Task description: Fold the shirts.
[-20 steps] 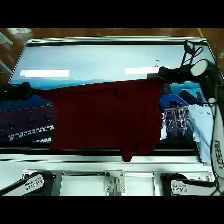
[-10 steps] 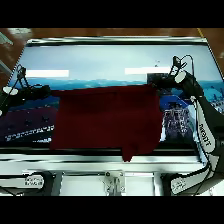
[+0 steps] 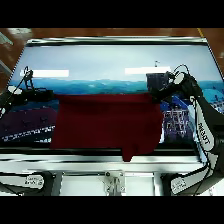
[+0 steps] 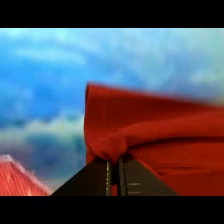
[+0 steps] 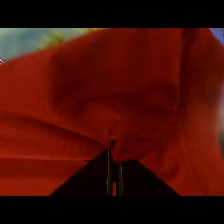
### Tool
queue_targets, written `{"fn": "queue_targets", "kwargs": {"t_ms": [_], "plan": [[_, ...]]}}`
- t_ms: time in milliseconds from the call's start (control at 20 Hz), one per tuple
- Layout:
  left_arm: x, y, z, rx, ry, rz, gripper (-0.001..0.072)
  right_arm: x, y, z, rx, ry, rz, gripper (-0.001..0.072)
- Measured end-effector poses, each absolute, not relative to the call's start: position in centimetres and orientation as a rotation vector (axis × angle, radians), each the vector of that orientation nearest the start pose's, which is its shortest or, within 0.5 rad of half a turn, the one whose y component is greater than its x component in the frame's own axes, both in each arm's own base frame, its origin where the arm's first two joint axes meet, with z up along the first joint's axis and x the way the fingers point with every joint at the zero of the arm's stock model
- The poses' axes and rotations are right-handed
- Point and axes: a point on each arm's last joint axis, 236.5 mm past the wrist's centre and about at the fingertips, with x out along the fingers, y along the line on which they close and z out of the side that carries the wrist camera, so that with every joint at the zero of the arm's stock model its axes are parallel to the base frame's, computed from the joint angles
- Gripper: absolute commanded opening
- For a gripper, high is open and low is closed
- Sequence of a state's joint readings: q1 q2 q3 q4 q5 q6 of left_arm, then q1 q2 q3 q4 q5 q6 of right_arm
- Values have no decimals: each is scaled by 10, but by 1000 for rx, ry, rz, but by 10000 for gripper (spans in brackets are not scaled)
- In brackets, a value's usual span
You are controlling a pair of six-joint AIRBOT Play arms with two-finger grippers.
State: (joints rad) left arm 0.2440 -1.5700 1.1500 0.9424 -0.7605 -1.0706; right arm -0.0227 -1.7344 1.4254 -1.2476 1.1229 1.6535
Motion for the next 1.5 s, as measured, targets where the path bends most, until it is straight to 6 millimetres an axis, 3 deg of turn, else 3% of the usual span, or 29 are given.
{"fn": "queue_targets", "kwargs": {"t_ms": [150, 350, 400, 450, 500, 550, 600, 750, 850, 900, 950, 1050, 1150, 1250, 1350, 1500], "plan": [[456, 18, -73, -315, 1136, -182, 37, 436, 49, -88, 380, 1507, 16, 69], [436, 20, -90, -351, 1248, -142, 40, 425, 52, -97, 387, 1565, -14, 69], [433, 20, -94, -364, 1265, -131, 76, 423, 54, -100, 389, 1579, -21, 83], [431, 21, -96, -371, 1280, -122, 172, 420, 56, -102, 390, 1594, -24, 169], [428, 21, -98, -379, 1294, -116, 358, 419, 59, -103, 392, 1600, -27, 362], [427, 21, -98, -383, 1305, -113, 496, 418, 60, -104, 390, 1605, -27, 492], [425, 22, -96, -380, 1319, -117, 525, 415, 60, -101, 387, 1614, -22, 536], [418, 40, -77, -325, 1371, -119, 529, 407, 54, -80, 332, 1616, 21, 540], [412, 62, -55, -311, 1390, -97, 545, 394, 28, -59, 257, 1628, -6, 599], [405, 74, -44, -319, 1401, -84, 670, 384, 8, -48, 209, 1642, -40, 600], [396, 86, -36, -327, 1413, -63, 717, 374, -11, -38, 182, 1655, -80, 600], [363, 99, -33, -401, 1469, -34, 717, 350, -44, -22, 178, 1676, -154, 600], [324, 95, -45, -498, 1544, -35, 717, 325, -59, -20, 240, 1692, -183, 600], [276, 79, -67, -593, 1626, -75, 717, 298, -50, -32, 338, 1710, -138, 600], [243, 55, -84, -686, 1664, -138, 717, 277, -37, -45, 406, 1712, -88, 599], [217, 31, -101, -773, 1668, -194, 716, 261, -20, -65, 478, 1677, -39, 599]]}}
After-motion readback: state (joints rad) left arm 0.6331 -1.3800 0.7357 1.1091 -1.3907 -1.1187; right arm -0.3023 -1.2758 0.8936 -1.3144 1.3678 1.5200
